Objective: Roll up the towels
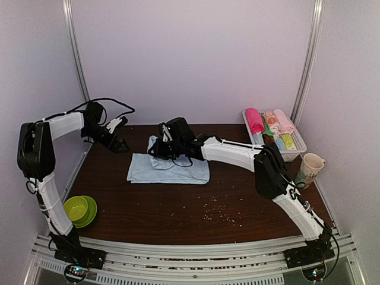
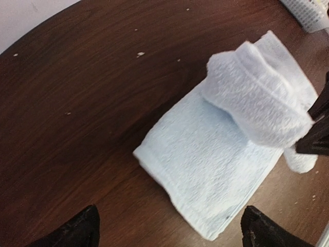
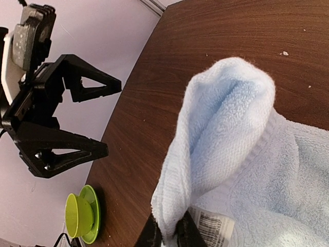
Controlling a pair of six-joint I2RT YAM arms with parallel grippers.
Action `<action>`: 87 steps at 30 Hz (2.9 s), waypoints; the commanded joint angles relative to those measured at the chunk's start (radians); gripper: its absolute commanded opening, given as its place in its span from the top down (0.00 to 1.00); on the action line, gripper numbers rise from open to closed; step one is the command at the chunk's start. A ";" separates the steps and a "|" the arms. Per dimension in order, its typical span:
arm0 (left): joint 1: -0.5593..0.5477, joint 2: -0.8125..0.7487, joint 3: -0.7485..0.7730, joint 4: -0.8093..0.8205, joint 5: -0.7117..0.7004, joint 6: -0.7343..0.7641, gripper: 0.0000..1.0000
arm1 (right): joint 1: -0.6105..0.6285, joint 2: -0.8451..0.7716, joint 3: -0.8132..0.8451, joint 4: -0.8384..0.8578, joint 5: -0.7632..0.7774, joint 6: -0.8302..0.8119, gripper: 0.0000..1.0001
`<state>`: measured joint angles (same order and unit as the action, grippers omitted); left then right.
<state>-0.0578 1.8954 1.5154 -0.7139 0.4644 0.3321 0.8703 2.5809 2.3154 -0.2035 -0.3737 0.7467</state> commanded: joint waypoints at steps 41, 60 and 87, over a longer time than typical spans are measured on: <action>0.003 0.259 0.160 -0.020 0.158 -0.227 0.14 | -0.030 -0.364 -0.488 -0.304 0.323 -0.542 0.62; -0.040 0.334 0.264 -0.134 0.143 -0.131 0.28 | -0.045 -0.327 -0.542 -0.327 0.422 -0.466 0.64; -0.050 0.346 0.377 -0.194 0.043 -0.119 0.99 | -0.036 -0.285 -0.485 -0.490 0.493 -0.483 0.64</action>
<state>-0.1040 2.2444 1.8275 -0.9031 0.5503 0.2111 0.8299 2.2715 1.7916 -0.6361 0.0669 0.2726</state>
